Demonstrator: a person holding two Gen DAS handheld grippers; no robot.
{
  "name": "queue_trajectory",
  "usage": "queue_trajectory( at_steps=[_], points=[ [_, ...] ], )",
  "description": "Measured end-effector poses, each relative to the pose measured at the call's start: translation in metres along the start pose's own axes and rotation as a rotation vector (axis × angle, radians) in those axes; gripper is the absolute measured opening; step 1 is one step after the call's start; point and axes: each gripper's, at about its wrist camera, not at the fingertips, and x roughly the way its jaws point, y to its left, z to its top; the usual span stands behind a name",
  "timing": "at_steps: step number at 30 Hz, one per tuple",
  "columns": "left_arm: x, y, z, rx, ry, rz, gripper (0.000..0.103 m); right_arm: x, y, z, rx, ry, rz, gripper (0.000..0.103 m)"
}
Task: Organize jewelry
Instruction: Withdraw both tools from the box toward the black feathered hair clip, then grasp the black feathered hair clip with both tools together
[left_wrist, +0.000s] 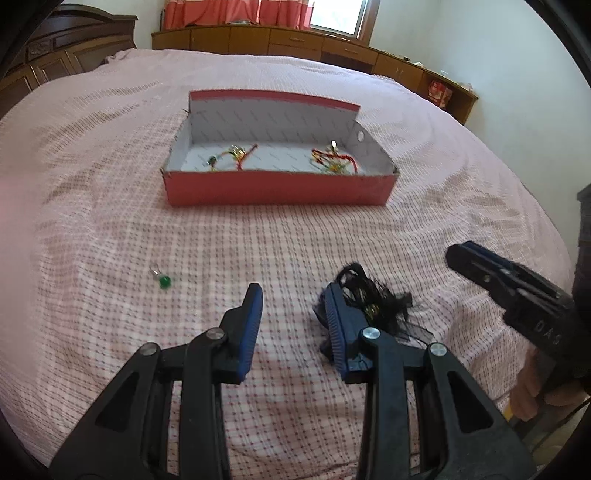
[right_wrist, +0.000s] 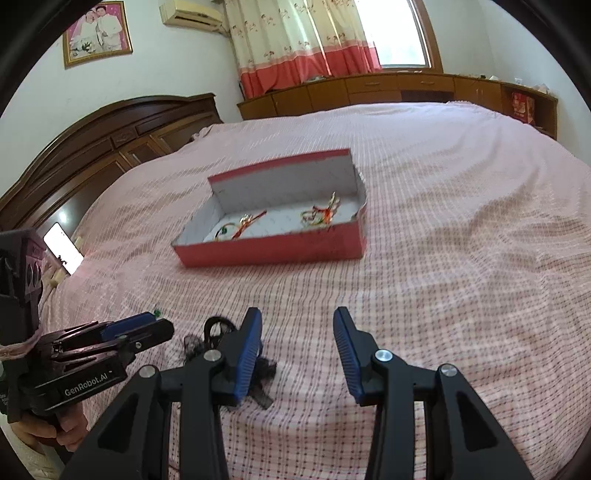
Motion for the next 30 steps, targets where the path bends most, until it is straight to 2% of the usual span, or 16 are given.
queue_trajectory(
  at_steps=[10,14,18,22,24,30],
  points=[
    [0.006,-0.001,-0.010,-0.035,0.021,-0.089,0.025,0.026,0.001,-0.017,0.049,0.098,0.068,0.043],
    [0.013,-0.002,-0.013,-0.041,0.038,-0.112,0.024,0.035,0.003,-0.021,0.056,0.118,0.084,0.038],
    [0.023,-0.001,-0.016,-0.061,0.068,-0.126,0.013,0.041,0.001,-0.020,0.084,0.131,0.112,0.037],
    [0.033,0.003,-0.020,-0.100,0.099,-0.152,0.008,0.048,-0.002,-0.021,0.123,0.155,0.150,0.033],
    [0.038,0.005,-0.022,-0.125,0.121,-0.174,0.000,0.051,-0.004,-0.022,0.141,0.166,0.172,0.029],
    [0.047,0.002,-0.032,-0.158,0.142,-0.228,0.000,0.062,-0.006,-0.028,0.198,0.210,0.211,0.027]
  ],
)
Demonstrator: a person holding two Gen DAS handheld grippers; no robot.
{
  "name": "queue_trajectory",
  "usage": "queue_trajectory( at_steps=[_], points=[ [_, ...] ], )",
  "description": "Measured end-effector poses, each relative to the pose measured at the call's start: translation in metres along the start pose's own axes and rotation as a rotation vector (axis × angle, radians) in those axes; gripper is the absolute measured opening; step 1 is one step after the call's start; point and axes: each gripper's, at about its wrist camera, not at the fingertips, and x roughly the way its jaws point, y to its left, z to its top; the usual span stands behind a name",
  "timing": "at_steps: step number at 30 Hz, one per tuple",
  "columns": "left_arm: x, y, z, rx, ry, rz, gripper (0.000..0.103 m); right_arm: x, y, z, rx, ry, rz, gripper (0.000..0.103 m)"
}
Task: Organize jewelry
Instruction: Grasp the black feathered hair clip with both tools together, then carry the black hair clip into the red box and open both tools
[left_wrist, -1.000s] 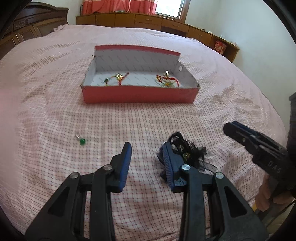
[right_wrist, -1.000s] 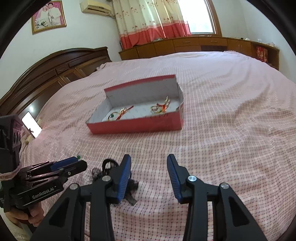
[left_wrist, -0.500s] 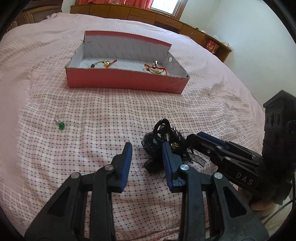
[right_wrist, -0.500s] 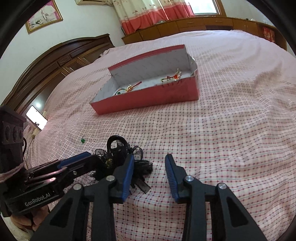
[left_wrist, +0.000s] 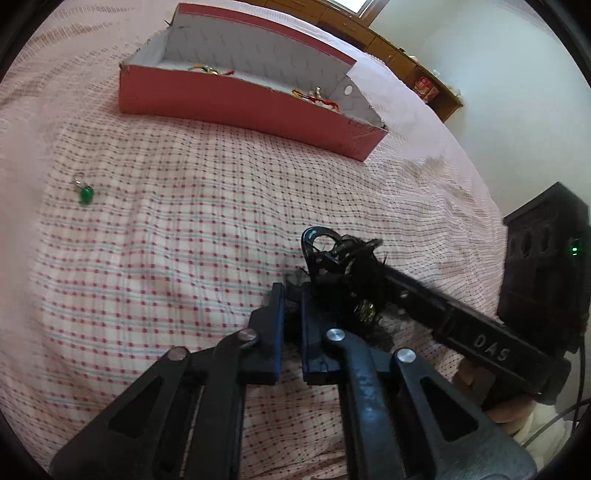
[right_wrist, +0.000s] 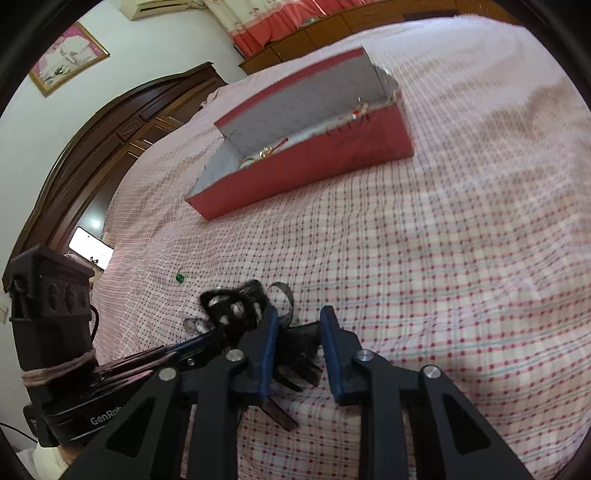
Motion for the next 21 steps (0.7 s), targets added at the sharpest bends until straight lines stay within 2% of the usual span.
queue_trajectory(
  at_steps=[2,7,13,21],
  points=[
    [0.002,0.000,-0.002,-0.009,-0.001,-0.012,0.000,0.002,-0.001,0.000,0.016,0.009,0.035,0.018],
    [0.005,0.007,-0.007,-0.056,-0.004,-0.060,0.000,0.003,-0.001,-0.002,0.030,0.009,0.064,0.014],
    [-0.008,0.002,-0.006,-0.022,-0.028,-0.041,0.000,-0.003,0.005,0.003,0.024,-0.013,0.063,0.014],
    [-0.014,-0.004,0.011,-0.003,-0.064,-0.028,0.000,-0.006,0.023,0.023,-0.011,-0.058,0.057,0.013]
  ],
)
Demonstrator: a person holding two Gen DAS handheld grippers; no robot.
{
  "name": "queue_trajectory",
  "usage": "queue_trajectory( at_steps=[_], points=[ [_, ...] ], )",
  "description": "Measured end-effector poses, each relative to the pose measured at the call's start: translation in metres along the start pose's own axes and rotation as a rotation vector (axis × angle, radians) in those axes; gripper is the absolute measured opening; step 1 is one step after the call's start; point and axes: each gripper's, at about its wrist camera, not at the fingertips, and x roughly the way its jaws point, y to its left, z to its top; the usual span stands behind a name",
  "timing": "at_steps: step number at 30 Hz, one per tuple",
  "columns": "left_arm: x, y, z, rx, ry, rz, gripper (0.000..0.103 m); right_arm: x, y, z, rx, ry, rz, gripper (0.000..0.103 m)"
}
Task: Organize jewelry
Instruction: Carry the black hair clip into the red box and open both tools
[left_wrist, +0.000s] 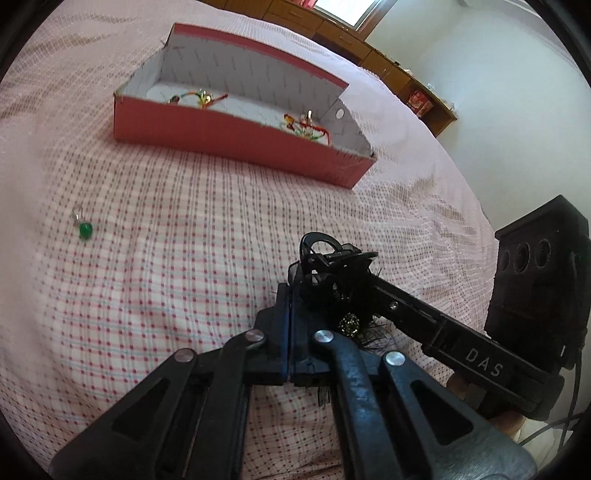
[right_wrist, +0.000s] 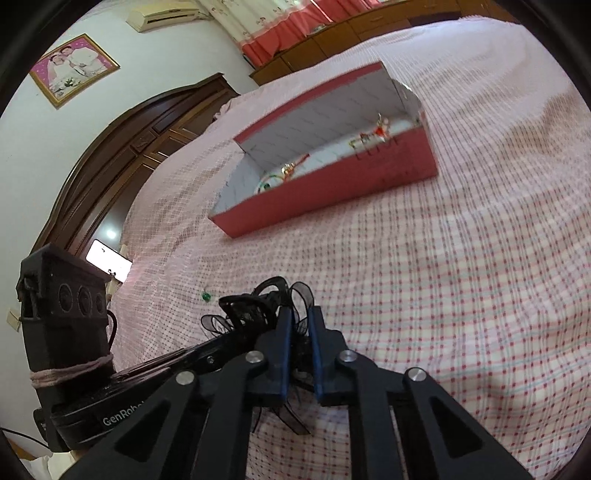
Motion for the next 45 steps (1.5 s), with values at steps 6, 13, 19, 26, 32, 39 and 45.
queue_trajectory(
  at_steps=[6,13,19,26,32,39,45],
  points=[
    [-0.007,-0.009,0.027,0.042,-0.055,0.017,0.000,0.000,0.014,0.027,-0.051,-0.061,-0.010,0.013],
    [-0.011,-0.014,0.058,0.063,-0.104,0.027,0.000,0.004,0.024,0.060,-0.090,-0.114,-0.006,0.011],
    [-0.005,-0.014,0.082,0.087,-0.132,0.041,0.000,0.016,0.026,0.087,-0.111,-0.149,-0.023,0.011],
    [0.017,-0.004,0.115,0.088,-0.149,0.048,0.000,0.041,0.021,0.116,-0.144,-0.176,-0.072,0.011],
    [0.036,0.001,0.136,0.125,-0.185,0.099,0.000,0.067,0.020,0.130,-0.193,-0.178,-0.134,0.010],
    [0.055,0.018,0.149,0.091,-0.182,0.133,0.000,0.091,0.007,0.138,-0.173,-0.153,-0.189,0.013],
    [0.056,0.025,0.148,0.097,-0.173,0.201,0.000,0.085,0.004,0.135,-0.194,-0.173,-0.220,0.027]
  ],
)
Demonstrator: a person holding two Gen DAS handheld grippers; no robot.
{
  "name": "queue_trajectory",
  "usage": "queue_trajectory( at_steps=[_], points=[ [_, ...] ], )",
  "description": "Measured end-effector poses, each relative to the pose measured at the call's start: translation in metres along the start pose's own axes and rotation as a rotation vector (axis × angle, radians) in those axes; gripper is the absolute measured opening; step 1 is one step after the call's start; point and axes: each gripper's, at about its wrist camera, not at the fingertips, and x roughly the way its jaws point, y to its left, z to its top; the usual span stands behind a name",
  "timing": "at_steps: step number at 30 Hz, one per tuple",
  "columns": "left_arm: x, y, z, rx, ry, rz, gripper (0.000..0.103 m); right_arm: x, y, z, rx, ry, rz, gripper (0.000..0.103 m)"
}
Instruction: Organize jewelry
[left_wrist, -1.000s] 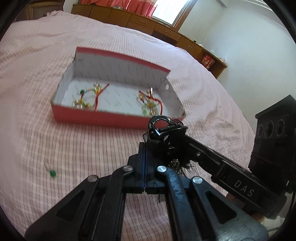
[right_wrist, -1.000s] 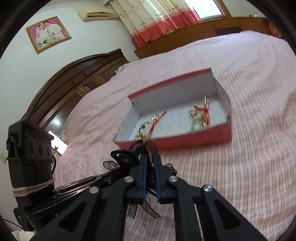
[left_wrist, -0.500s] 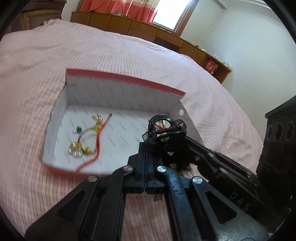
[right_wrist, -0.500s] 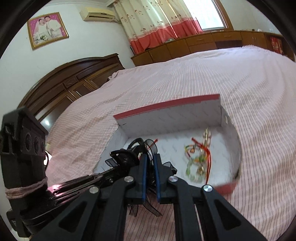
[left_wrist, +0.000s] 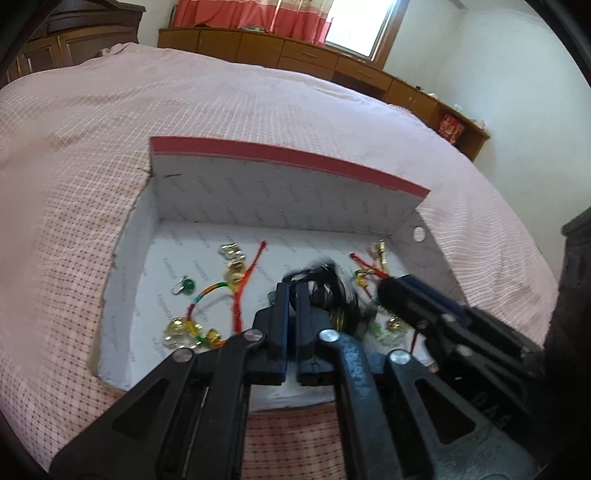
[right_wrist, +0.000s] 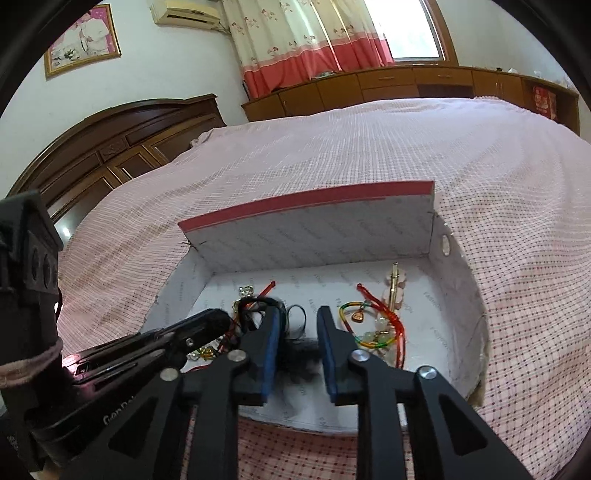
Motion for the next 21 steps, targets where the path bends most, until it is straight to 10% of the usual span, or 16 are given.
queue_trajectory(
  at_steps=[21],
  points=[
    [-0.101,-0.009,-0.036,0.010,-0.134,0.196,0.052,-0.113,0.019,-0.026,-0.118,-0.147,-0.074,0.055]
  ],
)
